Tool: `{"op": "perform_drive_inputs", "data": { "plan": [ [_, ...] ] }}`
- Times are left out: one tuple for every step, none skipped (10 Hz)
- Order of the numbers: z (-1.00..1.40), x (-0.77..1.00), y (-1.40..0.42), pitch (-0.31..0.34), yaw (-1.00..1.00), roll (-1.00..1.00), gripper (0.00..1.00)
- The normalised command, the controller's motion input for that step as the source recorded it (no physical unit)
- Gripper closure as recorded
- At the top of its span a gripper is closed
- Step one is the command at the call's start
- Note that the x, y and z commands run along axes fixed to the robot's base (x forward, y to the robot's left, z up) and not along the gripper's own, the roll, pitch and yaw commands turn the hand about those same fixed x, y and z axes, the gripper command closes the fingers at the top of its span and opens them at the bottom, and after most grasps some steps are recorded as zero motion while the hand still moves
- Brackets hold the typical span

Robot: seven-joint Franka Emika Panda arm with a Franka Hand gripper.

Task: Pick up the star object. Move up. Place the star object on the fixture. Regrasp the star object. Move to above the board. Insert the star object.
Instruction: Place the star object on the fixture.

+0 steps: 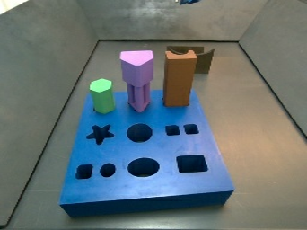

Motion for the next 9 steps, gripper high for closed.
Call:
{"op": "perform_drive_inputs", "data": {
  "plan": [
    [-0.01, 0.25, 0.06, 0.222, -0.14, -0.78, 1.00],
    [-0.01, 0.19, 0.06, 0.172, -0.14, -0.57, 1.00],
    [-0.01, 0.15, 0.06, 0.141, -0.14, -0.41, 1.00],
    [-0.01, 0.09, 0.04, 0.109, -0.13, -0.25, 1.00],
    [0.00, 0.08, 0.04, 0.085, -0.13, -0.21, 1.00],
    [-1.00, 0.12, 0.08, 0.001, -0.16, -1.00, 1.00],
    [-1.00, 0.13, 0.08, -0.007, -0.16, -1.00, 1.00],
    [-1.00, 0.14, 0.09, 0.012, -0.15, -1.00, 1.00],
    [-1.00, 0.15, 0.09, 0.035, -0.14, -1.00, 1.00]
  ]
}}
